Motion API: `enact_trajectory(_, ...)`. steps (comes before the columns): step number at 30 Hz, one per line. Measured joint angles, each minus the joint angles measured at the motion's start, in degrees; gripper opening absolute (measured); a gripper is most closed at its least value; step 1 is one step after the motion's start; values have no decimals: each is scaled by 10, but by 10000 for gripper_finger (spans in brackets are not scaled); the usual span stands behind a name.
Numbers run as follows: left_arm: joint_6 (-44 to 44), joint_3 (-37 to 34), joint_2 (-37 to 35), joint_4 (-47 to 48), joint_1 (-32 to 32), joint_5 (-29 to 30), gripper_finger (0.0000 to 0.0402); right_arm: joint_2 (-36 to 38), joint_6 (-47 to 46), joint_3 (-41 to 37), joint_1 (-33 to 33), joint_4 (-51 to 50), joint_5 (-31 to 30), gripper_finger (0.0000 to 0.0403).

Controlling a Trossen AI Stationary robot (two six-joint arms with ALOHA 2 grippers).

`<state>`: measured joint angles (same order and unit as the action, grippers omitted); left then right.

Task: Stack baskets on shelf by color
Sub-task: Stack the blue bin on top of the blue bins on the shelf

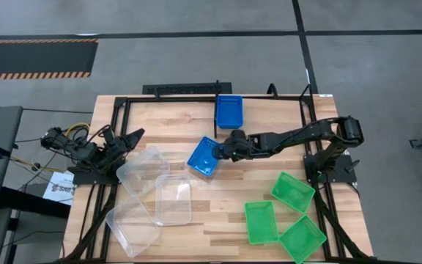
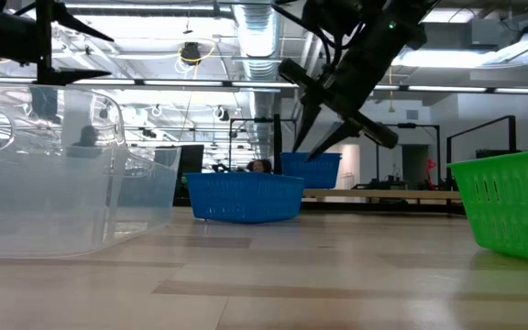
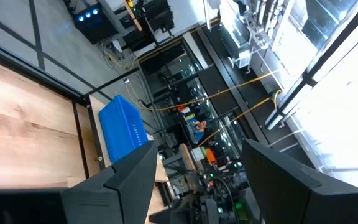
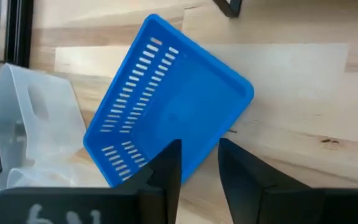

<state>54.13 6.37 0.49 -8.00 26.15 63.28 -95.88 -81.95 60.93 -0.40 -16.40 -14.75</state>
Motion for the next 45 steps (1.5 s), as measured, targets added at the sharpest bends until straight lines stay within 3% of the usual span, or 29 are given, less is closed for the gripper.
enact_trajectory(10, 0, 0, 0, 1, 0, -30, 224, -42, -56, 0, -8, -2, 5, 199)
enact_trajectory(17, 0, 0, 0, 2, 0, -28, 224, -75, -68, 0, -9, 25, 28, 208)
enact_trajectory(23, 0, 0, 0, 2, 0, -25, 224, -75, -81, 0, -12, 15, 36, 161)
enact_trajectory(31, 0, 0, 0, 2, 0, -7, 224, -73, -54, 0, -16, -11, 95, 15)
enact_trajectory(35, 0, 0, 0, 2, 0, 0, 224, -46, -16, 0, -16, -51, 147, 19)
enact_trajectory(45, 2, 0, 0, 6, 0, 6, 224, 136, 58, -1, -24, -112, 153, 6)
